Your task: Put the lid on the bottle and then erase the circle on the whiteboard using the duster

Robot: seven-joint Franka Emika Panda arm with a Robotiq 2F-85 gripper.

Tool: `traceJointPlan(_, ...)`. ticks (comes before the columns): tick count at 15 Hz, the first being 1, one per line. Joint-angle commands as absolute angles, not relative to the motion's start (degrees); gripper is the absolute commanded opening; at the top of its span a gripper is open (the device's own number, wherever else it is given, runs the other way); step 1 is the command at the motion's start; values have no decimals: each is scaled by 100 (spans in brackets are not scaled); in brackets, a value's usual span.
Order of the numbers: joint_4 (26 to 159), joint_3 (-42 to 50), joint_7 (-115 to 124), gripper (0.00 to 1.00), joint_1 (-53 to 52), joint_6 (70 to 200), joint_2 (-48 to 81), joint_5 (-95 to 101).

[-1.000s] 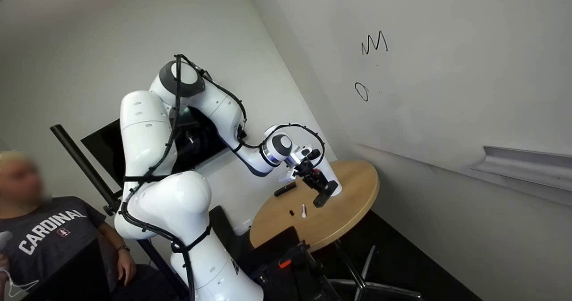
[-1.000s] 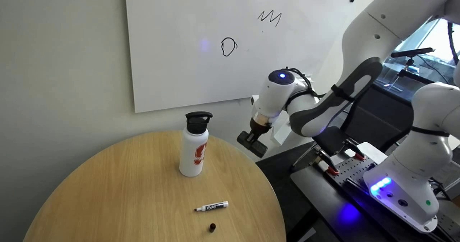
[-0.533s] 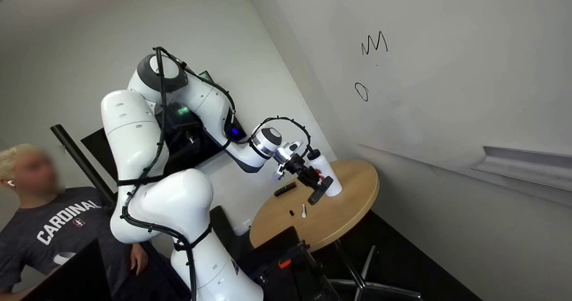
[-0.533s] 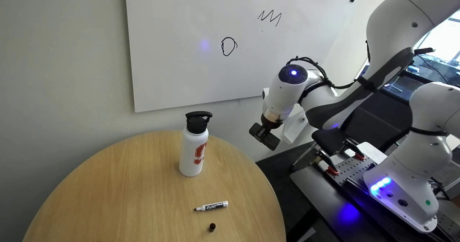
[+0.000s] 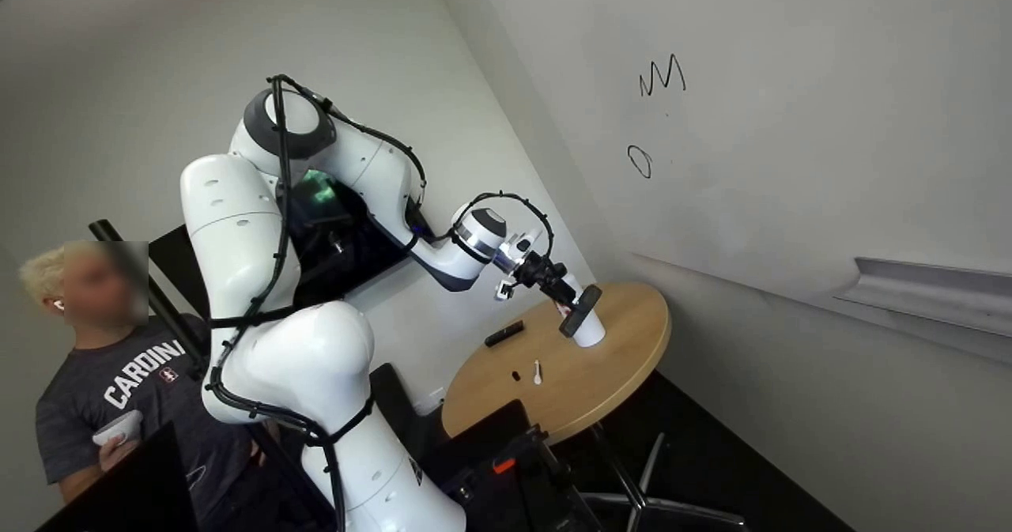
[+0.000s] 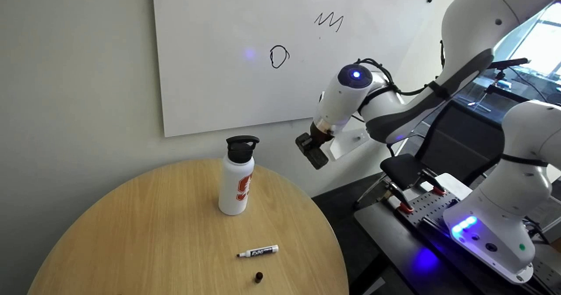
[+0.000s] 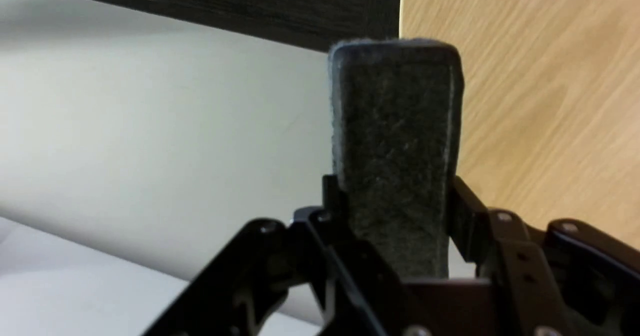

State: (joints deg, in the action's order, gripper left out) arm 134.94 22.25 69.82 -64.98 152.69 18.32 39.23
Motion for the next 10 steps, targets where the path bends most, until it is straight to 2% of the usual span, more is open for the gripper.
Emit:
traceJointPlan(1,13330,2028,8292,27,-6015,15075,1312,4955)
traceJointPlan(4,13142,1617,9610,27,-5494,14864,963,6082)
traceJointPlan(8,12796,625,11120,27,-4677,14039,710,7710)
traceJointPlan(9,12862,313,10651,52,-4285,14375,863,7308)
traceJointPlan(10,12807,134,10869,52,-4160,14186,810,7524)
